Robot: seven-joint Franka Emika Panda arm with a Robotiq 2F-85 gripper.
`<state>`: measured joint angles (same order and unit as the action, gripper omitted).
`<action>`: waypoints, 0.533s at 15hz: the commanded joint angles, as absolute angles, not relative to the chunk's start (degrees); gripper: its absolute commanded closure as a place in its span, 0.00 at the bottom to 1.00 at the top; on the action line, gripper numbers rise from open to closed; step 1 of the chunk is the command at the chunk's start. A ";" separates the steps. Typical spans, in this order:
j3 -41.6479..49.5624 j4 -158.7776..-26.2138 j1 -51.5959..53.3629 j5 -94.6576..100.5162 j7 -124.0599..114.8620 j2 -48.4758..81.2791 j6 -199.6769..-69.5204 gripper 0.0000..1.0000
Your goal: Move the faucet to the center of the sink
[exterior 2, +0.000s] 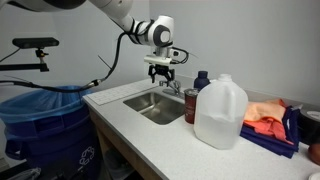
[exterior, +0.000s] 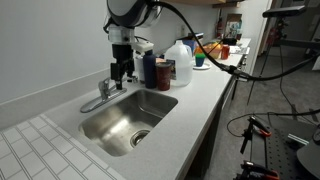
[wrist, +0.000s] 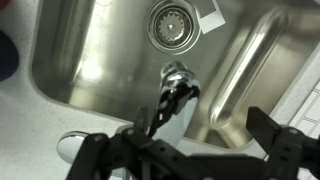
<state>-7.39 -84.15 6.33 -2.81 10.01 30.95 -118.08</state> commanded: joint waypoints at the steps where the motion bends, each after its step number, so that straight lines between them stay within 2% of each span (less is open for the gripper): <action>1: -8.78 -80.88 6.98 -3.73 10.82 32.65 -117.63 0.00; 8: -8.82 -81.05 6.72 -3.91 10.79 32.36 -117.80 0.00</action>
